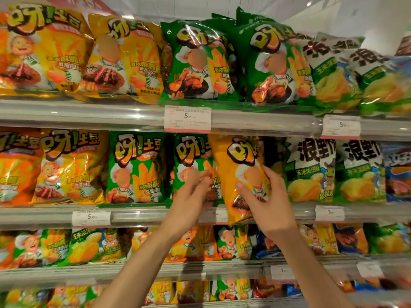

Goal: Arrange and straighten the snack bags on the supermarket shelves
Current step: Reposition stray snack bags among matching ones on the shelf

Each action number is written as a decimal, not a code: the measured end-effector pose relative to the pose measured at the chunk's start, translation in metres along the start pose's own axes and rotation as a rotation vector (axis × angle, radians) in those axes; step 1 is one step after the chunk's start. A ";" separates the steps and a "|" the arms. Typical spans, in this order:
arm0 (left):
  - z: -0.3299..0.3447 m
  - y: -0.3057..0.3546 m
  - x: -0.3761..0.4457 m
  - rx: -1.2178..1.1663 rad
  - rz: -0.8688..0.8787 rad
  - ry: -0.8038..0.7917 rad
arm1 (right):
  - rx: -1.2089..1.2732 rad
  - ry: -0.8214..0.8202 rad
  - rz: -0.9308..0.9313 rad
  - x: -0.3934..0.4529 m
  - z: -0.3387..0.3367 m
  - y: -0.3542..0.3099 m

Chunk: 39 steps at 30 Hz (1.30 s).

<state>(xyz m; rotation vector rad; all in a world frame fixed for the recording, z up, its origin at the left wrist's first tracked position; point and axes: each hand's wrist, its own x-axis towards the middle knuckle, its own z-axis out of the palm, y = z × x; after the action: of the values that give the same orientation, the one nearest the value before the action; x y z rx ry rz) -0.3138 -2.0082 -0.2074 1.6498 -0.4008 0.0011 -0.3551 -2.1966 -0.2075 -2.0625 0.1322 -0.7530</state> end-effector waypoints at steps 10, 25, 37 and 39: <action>-0.007 0.001 -0.012 0.021 -0.103 -0.060 | 0.326 -0.073 0.148 -0.011 0.003 0.010; -0.169 -0.016 -0.061 0.033 -0.075 -0.027 | 0.335 -0.144 0.187 -0.068 0.117 -0.093; -0.279 -0.029 -0.087 -0.028 -0.126 0.240 | -0.095 -0.148 -0.069 -0.074 0.194 -0.141; -0.291 -0.029 -0.086 -0.045 -0.095 0.315 | -0.184 -0.088 -0.063 -0.063 0.198 -0.141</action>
<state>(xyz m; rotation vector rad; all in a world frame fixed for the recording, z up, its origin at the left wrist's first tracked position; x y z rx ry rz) -0.3191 -1.7035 -0.2184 1.5903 -0.0825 0.1775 -0.3220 -1.9478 -0.2041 -2.2807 0.0898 -0.7094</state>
